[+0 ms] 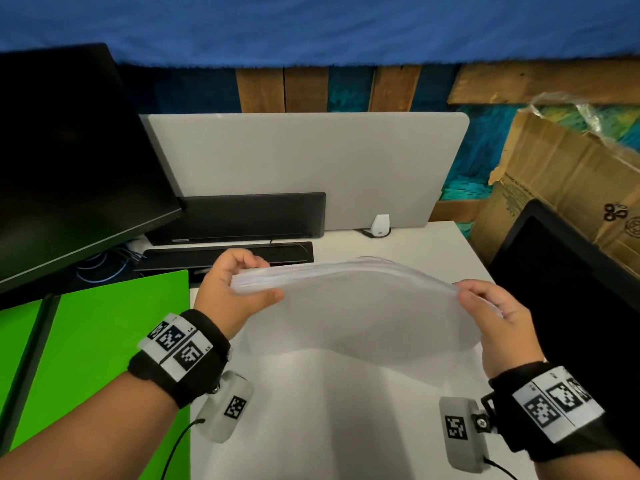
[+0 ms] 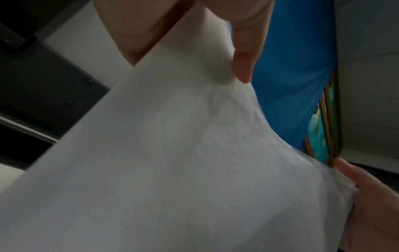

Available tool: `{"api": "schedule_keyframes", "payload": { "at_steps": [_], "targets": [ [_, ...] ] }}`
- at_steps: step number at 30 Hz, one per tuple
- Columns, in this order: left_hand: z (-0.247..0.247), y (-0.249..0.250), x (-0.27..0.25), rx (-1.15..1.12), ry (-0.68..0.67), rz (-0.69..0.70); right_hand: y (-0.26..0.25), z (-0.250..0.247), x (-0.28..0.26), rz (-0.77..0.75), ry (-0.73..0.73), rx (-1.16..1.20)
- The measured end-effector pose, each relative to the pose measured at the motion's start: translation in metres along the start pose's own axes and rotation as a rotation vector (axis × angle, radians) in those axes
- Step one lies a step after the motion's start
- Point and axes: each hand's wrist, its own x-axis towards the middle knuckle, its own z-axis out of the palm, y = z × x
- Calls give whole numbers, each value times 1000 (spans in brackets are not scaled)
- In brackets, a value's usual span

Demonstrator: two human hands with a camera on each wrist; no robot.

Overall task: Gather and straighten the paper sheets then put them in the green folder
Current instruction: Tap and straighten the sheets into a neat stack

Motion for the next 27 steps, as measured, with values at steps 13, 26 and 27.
{"api": "schedule_keyframes", "payload": {
  "at_steps": [13,26,27],
  "targets": [
    [8,-6,10,-85,180,-105,5,3,17,205,198,46],
    [-2,-32,8,-18,-43,-217,33,-8,6,285,-104,128],
    [-1,-35,6,32,-73,-240,32,-4,2,313,-85,113]
  ]
}}
